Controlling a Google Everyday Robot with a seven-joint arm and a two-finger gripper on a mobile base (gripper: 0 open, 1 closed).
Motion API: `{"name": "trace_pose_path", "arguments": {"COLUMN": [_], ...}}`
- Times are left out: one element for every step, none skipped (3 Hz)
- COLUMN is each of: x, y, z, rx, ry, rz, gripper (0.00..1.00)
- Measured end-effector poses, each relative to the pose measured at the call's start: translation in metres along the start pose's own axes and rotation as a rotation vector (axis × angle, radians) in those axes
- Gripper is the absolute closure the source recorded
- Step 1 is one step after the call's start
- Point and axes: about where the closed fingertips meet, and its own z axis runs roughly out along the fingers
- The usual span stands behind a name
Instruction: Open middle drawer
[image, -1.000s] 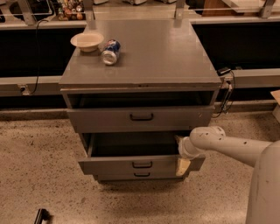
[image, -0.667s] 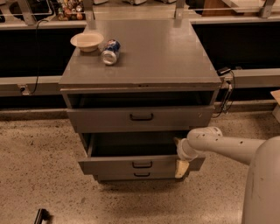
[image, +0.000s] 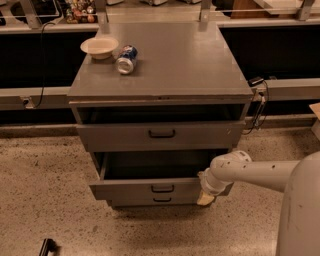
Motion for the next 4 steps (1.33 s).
{"name": "trace_pose_path", "arguments": {"x": [-0.005, -0.009, -0.016, -0.018], "y": [0.018, 0.025, 0.031, 0.032], "z": [-0.005, -0.011, -0.018, -0.017], "rx": [-0.027, -0.035, -0.032, -0.029], "ry": [-0.025, -0.042, -0.081, -0.088], "rz": [0.008, 0.001, -0.071, -0.148], "gripper": [0.65, 0.85, 0.69, 0.47]}}
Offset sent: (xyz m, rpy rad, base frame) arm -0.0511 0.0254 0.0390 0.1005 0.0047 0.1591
